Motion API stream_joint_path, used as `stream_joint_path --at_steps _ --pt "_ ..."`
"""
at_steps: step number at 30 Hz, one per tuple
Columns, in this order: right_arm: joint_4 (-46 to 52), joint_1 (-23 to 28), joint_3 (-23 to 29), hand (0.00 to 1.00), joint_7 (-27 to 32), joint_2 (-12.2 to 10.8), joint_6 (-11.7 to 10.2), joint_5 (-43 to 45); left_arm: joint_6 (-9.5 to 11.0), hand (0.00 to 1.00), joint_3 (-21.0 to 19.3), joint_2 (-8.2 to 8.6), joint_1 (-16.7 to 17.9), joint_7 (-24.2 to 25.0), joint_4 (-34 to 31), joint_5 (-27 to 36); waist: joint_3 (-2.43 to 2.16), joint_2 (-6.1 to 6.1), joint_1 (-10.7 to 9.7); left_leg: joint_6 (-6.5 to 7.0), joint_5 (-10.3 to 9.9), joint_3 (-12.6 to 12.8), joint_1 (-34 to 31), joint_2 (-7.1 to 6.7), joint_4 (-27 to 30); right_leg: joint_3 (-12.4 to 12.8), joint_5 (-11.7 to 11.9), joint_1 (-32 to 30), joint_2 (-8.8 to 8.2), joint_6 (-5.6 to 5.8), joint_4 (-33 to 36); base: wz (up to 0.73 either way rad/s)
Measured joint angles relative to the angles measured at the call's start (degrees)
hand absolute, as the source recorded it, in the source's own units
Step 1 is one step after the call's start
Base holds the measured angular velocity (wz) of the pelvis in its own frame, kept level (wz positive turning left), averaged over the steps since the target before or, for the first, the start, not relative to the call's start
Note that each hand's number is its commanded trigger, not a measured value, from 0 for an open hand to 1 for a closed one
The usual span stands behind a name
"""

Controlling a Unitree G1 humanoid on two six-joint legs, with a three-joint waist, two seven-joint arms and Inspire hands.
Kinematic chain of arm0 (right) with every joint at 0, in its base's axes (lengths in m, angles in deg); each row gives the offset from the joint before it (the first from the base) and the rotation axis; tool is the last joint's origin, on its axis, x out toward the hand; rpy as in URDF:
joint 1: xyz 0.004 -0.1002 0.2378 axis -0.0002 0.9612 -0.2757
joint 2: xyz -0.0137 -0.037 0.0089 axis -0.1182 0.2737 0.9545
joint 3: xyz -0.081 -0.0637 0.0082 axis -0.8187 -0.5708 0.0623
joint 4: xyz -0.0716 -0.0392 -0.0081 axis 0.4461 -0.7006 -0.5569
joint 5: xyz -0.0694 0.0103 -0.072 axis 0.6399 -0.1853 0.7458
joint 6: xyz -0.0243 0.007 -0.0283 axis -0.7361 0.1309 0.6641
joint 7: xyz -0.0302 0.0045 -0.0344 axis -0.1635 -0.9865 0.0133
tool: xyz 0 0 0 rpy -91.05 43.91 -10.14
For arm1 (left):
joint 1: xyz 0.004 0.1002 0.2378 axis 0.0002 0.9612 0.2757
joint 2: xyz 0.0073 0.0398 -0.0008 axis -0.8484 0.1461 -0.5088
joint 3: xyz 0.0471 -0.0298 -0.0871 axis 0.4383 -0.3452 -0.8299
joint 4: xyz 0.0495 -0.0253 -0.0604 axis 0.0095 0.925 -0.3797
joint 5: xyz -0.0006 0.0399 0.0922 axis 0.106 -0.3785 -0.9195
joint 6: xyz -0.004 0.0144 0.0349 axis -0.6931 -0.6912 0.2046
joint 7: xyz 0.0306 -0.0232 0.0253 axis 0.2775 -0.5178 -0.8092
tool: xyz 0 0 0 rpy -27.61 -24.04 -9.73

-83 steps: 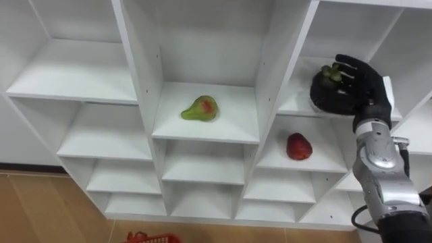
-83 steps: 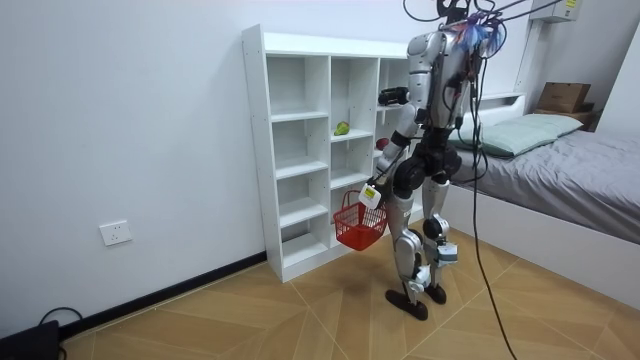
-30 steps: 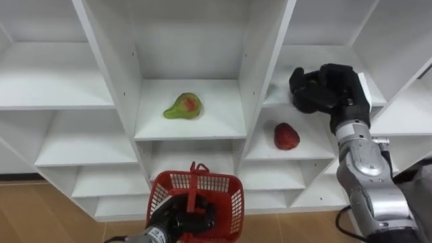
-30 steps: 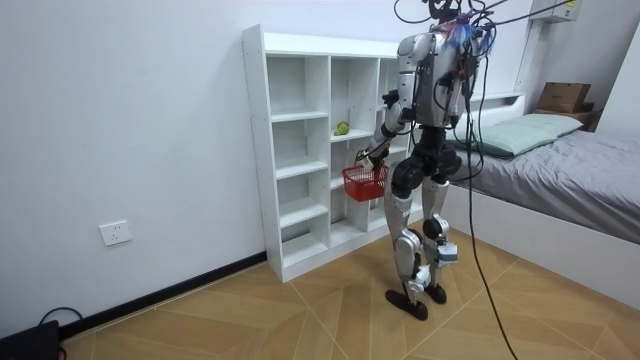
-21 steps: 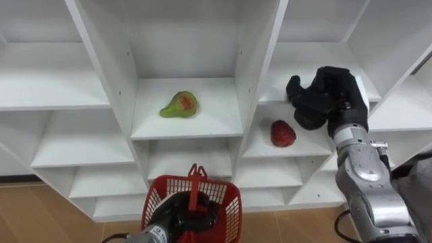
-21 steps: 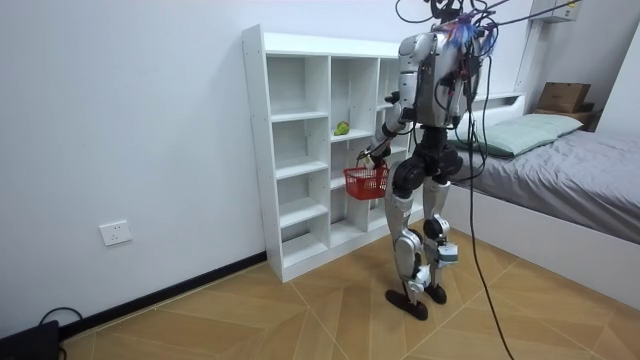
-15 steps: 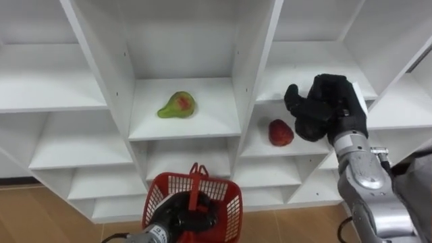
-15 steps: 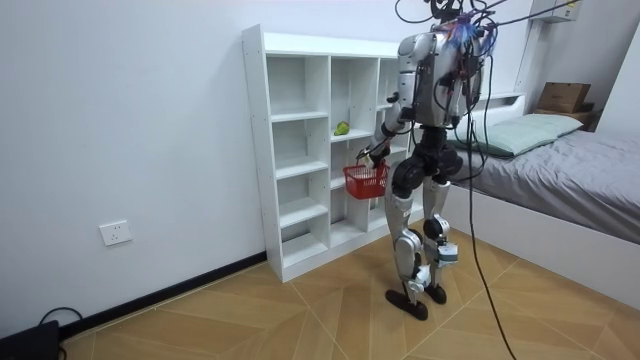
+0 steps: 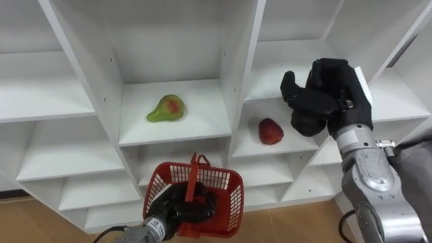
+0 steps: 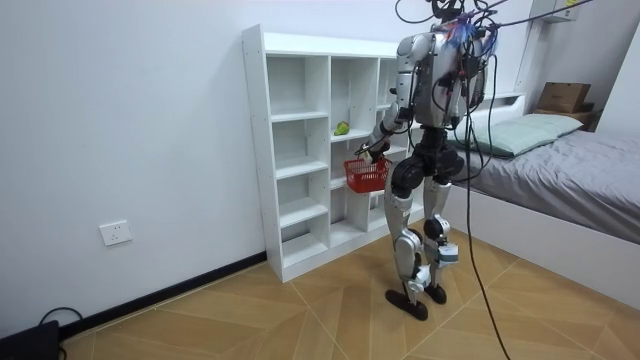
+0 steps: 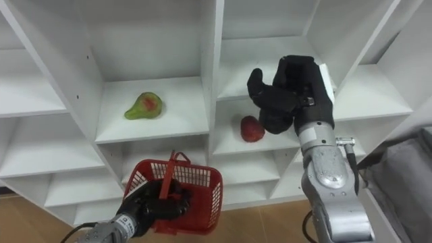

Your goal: Collect fruits from the closet

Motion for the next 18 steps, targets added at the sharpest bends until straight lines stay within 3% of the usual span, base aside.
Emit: stream_joint_path --at_steps 11,18 --pt "0.25 0.99 -2.24 1.00 -4.20 -1.78 0.44 -0.15 -0.01 1.00 0.38 0.39 0.00 -0.07 0.21 0.08 -0.04 0.25 0.23 -0.05 -0.03 0.05 -0.10 0.11 0.02 0.02 0.05 -0.01 0.11 -0.06 -0.12 0.00" --pt "0.25 4.69 -4.90 1.00 -7.04 -2.82 0.49 -0.62 -0.01 1.00 1.06 0.61 0.01 -0.17 0.32 2.25 -0.27 1.44 0.32 -0.06 -0.03 0.03 -0.19 0.11 -0.05 -0.16 0.06 -0.04 0.09 -0.06 -0.21 0.00"
